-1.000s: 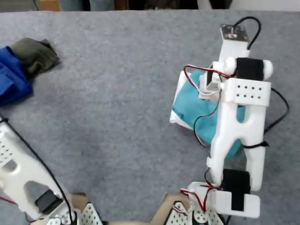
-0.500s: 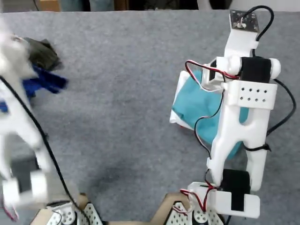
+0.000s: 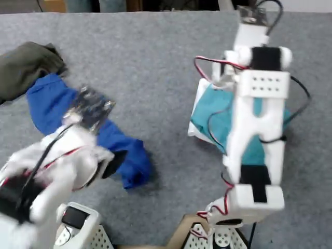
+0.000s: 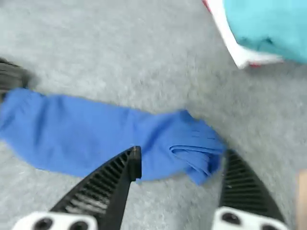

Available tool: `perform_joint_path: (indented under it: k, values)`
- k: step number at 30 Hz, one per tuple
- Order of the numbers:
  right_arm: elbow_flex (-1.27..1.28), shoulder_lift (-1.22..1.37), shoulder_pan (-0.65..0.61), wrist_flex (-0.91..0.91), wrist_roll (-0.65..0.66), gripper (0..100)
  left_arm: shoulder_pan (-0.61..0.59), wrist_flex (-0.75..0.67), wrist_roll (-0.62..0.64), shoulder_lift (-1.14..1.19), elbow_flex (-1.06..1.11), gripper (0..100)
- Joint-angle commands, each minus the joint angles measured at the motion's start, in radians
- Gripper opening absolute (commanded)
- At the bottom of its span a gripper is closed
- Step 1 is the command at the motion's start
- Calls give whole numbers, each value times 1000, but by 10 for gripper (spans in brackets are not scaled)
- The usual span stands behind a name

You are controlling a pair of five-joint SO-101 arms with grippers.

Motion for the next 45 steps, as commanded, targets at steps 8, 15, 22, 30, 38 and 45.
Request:
perform_joint_path:
  k: [8,15,22,30,38,45]
  values:
    - [-361,412,-482,2,-31,266,-762,-172,-91,140,199,310]
    - [-378,553,-666,3,-31,265,-1138,-629,-160,525,486,310]
    - [-386,708,-835,0,-34,265,-1383,-809,-166,936,383,310]
    - [-386,743,-939,2,-29,19,-1431,-574,-160,1281,-5,266]
    - [-412,667,-717,6,-31,13,-1435,-555,-169,1461,-91,29]
    - [-407,568,-540,8,-15,14,-1406,-448,-388,1461,44,27]
